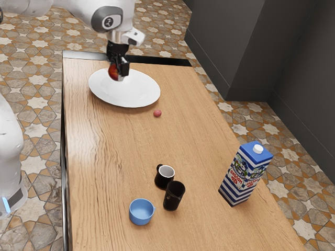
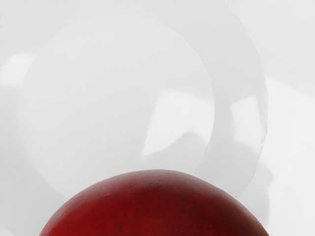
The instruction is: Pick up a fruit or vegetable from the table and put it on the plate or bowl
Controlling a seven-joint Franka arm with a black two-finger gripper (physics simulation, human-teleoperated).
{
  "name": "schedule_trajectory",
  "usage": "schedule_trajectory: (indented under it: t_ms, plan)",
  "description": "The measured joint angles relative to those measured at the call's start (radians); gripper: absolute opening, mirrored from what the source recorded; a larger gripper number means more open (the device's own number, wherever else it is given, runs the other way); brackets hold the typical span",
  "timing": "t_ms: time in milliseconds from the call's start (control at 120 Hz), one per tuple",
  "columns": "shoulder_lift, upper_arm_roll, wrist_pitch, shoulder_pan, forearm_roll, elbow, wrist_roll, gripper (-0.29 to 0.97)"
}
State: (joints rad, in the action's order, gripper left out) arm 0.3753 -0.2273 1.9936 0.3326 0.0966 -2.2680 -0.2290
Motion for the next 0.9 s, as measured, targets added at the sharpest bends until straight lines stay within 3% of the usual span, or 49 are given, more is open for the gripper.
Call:
schedule_trajectory:
  t_ms: [542, 900]
  plan:
    - [-0.145, -0.019, 0.179, 0.022, -0.007, -0.019, 0.005, 0.49]
    - [-0.173, -0.046, 0.243, 0.027, -0.011, -0.017, 0.01, 0.49]
